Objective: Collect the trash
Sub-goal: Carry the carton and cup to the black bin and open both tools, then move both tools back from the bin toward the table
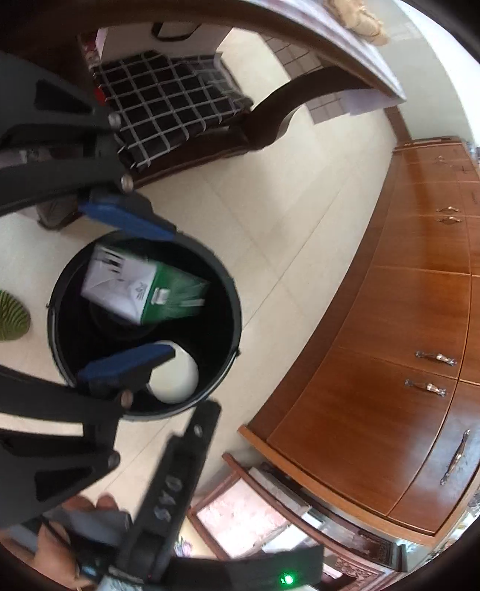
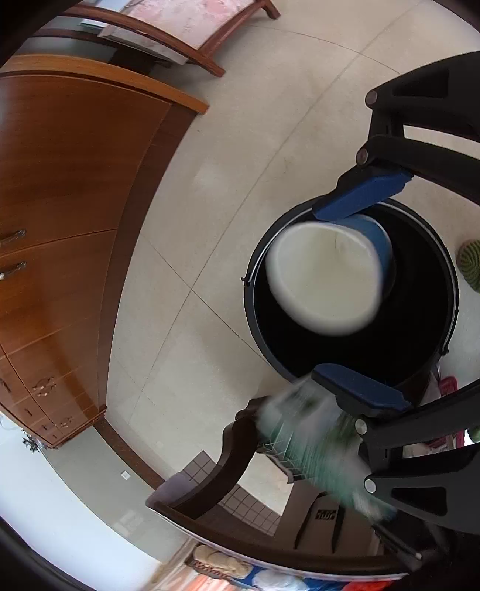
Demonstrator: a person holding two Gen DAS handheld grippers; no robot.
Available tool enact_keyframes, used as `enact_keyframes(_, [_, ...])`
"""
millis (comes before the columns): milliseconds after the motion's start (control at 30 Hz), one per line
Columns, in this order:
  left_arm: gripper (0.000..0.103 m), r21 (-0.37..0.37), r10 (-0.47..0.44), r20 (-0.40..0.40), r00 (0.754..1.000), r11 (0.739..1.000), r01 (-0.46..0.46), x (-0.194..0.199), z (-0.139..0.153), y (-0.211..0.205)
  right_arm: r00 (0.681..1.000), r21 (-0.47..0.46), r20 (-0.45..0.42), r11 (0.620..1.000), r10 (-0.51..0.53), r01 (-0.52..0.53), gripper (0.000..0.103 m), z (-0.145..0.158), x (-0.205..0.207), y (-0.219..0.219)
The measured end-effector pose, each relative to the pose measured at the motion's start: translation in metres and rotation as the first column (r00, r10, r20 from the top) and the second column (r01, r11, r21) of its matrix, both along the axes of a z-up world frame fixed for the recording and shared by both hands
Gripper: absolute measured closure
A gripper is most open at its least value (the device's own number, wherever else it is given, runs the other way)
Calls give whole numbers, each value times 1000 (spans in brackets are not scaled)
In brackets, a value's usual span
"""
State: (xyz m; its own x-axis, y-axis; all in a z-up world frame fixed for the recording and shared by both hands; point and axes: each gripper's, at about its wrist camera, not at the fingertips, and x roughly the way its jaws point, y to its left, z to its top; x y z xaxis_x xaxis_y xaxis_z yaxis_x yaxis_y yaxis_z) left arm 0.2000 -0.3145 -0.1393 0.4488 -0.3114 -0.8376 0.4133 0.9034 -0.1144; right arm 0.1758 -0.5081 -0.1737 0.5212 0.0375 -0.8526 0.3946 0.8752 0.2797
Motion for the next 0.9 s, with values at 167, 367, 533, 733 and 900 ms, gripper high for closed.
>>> enact_keyframes(167, [42,-17,24,33,999,1000,-23,-8,17,3,996,-66,67,995,-65,70,21,25,-9,-5])
enact_keyframes(367, [41,-80,40,127,991,996,-30,-22,58,10,986,-115,130,987,-100,116,21,52,-19,-2])
enact_keyframes(533, [41,-123,66,172,983,991,-45,-28,87,27,980,-138,176,983,-93,118,21,72,-30,6])
enact_keyframes(733, [34,-152,139,238,961,983,-105,-38,115,75,962,-160,271,983,-46,92,21,101,-39,33])
enact_keyframes(900, [34,-147,233,261,937,969,-200,-45,128,130,941,-163,334,986,44,12,21,120,-34,73])
